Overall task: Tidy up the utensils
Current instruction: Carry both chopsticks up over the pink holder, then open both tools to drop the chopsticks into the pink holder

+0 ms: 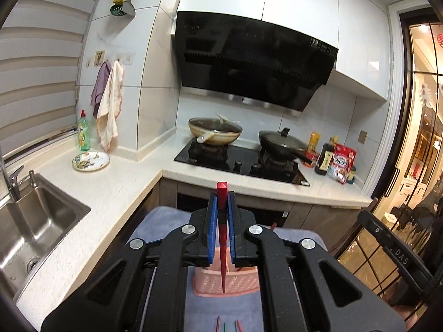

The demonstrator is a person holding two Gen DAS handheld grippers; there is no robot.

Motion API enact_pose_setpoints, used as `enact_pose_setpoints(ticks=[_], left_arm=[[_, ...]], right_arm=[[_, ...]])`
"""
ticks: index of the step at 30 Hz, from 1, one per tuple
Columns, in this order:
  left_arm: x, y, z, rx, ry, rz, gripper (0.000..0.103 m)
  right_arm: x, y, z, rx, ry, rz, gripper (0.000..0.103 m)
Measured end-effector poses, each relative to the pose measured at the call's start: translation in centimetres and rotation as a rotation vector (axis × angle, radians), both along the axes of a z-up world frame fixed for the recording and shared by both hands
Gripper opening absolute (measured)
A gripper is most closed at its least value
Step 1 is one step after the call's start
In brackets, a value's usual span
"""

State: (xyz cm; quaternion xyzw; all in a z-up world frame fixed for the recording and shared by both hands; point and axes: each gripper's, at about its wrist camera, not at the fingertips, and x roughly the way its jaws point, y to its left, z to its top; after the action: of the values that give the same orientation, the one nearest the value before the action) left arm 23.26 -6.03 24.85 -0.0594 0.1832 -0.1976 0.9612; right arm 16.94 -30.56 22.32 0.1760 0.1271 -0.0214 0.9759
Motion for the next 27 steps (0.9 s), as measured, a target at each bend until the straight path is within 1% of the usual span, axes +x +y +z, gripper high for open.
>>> enact_pose_setpoints(ticks=[5,10,19,23,27], left_arm=[[2.3,-1.1,0.9,-0.01,-0.025,0.009,0.007],[4.8,-2.0,0.2,-0.012,-0.016,0.017,0.007],[7.5,-3.0,-3.4,0.017,0.053,0.022,0.007],[8.0,-3.0,-4.9,0.025,0.084,0.021,0.007],[8.3,-3.1,-5.8,0.027,0.107,0.021,0.007]], right_arm=[[3.3,-0.2,0.7,0.004,-0.015,-0.006,0.007],[6.3,0.1,0.1,-0.005,-0.003,-0.004,0.007],[10.2,0.4,-4.0,-0.019,0.087,0.001,0.007],[10.8,0.4,-6.5,-0.012,0.136,0.005,0.007],[11.3,0.6,-8.0,-0.016,0.177,0.009,0.007]])
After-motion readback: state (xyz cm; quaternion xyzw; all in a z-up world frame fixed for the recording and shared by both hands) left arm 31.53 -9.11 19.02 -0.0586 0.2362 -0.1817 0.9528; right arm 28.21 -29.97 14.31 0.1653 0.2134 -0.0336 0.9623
